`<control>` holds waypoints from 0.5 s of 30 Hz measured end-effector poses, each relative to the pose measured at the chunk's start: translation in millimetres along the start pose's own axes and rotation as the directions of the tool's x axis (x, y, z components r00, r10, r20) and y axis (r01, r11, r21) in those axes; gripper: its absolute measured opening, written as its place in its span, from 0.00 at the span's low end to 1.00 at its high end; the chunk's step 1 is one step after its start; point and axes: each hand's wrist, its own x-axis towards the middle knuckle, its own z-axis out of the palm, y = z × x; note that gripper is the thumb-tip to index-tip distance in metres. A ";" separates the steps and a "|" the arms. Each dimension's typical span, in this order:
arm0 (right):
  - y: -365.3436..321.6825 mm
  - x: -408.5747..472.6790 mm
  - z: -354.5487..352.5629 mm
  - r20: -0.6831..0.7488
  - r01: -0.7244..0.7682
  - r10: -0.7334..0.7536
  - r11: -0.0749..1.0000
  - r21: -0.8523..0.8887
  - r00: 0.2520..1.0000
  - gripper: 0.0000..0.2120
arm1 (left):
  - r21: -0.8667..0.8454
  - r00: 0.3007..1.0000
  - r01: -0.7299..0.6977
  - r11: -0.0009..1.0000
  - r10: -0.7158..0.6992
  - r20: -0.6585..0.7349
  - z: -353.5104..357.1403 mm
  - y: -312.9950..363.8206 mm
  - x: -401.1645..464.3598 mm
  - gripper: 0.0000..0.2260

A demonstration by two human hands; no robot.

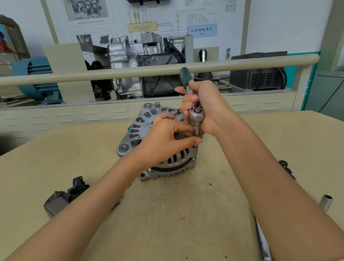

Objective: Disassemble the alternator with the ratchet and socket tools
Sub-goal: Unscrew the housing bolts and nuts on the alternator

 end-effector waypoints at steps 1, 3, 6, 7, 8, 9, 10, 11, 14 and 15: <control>-0.8 -1.0 -1.1 0.059 -0.020 0.021 1.000 -0.018 0.998 0.15 | 0.004 1.000 -0.005 1.000 0.005 0.007 -0.4 0.4 0.2 0.06; -1.7 -2.0 -3.0 0.133 -0.048 0.054 0.998 -0.048 0.990 0.15 | -0.002 0.999 -0.006 1.000 0.006 0.031 -2.1 2.8 0.4 0.13; -2.9 -3.8 -5.3 0.194 -0.091 0.101 0.994 -0.059 0.976 0.15 | -0.015 0.999 -0.015 1.000 0.016 0.036 -1.4 1.7 0.6 0.11; -2.6 -4.2 -4.8 0.192 -0.095 0.105 0.994 -0.059 0.976 0.15 | -0.021 1.000 -0.017 1.000 0.018 0.021 -0.1 0.1 0.6 0.07; -1.3 -4.1 -3.2 0.165 -0.086 0.093 0.995 -0.050 0.982 0.14 | -0.026 1.000 -0.020 0.999 0.021 0.014 0.5 -1.7 0.7 0.03; 1.0 -2.9 -0.6 0.104 -0.057 0.059 0.998 -0.019 0.993 0.14 | -0.022 1.000 -0.018 1.000 0.018 0.000 0.8 -2.5 0.8 0.04; 3.8 -0.9 2.4 0.000 0.000 0.000 1.000 0.032 1.000 0.13 | -0.015 1.000 -0.011 1.000 0.011 -0.006 -0.1 -0.6 0.8 0.05; 6.5 1.9 4.6 -0.135 0.081 -0.070 0.994 0.078 0.988 0.11 | -0.028 1.000 0.002 1.000 -0.002 -0.013 0.5 -1.9 0.5 0.04; 9.8 7.9 6.6 -0.377 0.257 -0.180 0.952 0.165 0.909 0.11 | -0.045 0.999 -0.004 0.999 0.003 -0.033 1.0 -2.5 0.0 0.03; 8.9 8.4 5.8 -0.358 0.235 -0.158 0.955 0.181 0.920 0.10 | -0.043 1.000 -0.002 0.999 0.001 -0.031 1.0 -3.0 0.0 0.03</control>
